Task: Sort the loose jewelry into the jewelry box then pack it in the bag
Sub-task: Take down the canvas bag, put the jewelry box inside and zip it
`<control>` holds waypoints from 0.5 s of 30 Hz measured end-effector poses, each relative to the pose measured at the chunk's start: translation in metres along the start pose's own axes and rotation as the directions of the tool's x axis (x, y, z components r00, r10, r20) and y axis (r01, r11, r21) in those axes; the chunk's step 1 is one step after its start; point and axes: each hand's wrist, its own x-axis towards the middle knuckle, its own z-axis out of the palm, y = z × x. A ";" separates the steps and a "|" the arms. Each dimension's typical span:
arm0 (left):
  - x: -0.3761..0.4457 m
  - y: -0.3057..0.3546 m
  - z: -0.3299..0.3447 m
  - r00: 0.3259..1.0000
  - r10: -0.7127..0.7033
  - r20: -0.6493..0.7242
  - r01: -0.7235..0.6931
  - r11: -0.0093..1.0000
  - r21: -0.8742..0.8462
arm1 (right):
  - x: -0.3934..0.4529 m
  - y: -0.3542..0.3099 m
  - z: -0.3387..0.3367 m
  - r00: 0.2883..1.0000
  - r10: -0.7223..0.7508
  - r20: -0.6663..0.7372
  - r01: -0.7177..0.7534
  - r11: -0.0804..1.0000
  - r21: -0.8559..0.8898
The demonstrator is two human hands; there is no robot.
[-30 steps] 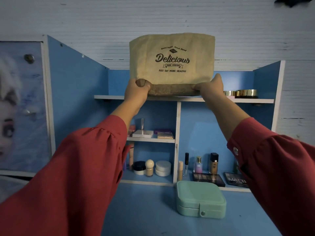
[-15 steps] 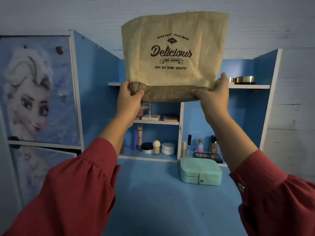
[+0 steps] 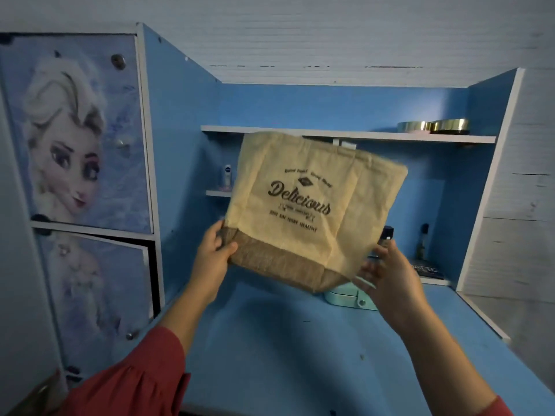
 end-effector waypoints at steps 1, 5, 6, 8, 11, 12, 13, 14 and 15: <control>-0.002 -0.012 -0.003 0.999 -0.033 0.004 0.033 0.999 -0.011 | -0.002 0.009 -0.004 1.000 0.019 0.004 -0.019 1.000 -0.023; -0.006 -0.048 -0.013 0.989 -0.146 0.024 0.147 0.988 -0.040 | -0.009 0.035 -0.021 0.994 0.108 0.011 -0.106 0.990 -0.092; -0.006 -0.054 -0.015 0.984 -0.173 0.030 0.174 0.984 -0.045 | -0.009 0.039 -0.025 0.991 0.137 0.012 -0.134 0.984 -0.117; -0.005 -0.064 -0.017 0.972 -0.232 0.040 0.234 0.971 -0.040 | -0.008 0.045 -0.032 0.983 0.186 0.009 -0.181 0.967 -0.179; -0.001 -0.079 -0.021 0.951 -0.307 0.038 0.306 0.952 0.021 | -0.007 0.053 -0.042 0.978 0.207 0.000 -0.198 0.936 -0.290; 0.001 -0.082 -0.021 0.946 -0.322 0.035 0.320 0.946 0.053 | -0.006 0.054 -0.044 0.982 0.189 -0.008 -0.181 0.925 -0.334; 0.002 -0.086 -0.022 0.942 -0.335 0.027 0.331 0.939 0.092 | -0.004 0.053 -0.047 0.987 0.156 -0.025 -0.154 0.914 -0.375; 0.003 -0.087 -0.022 0.939 -0.342 0.027 0.336 0.934 0.121 | -0.002 0.050 -0.047 0.993 0.110 -0.050 -0.121 0.907 -0.403; 0.004 -0.086 -0.021 0.939 -0.342 0.031 0.333 0.930 0.153 | 0.002 0.044 -0.046 0.995 0.062 -0.080 -0.089 0.908 -0.410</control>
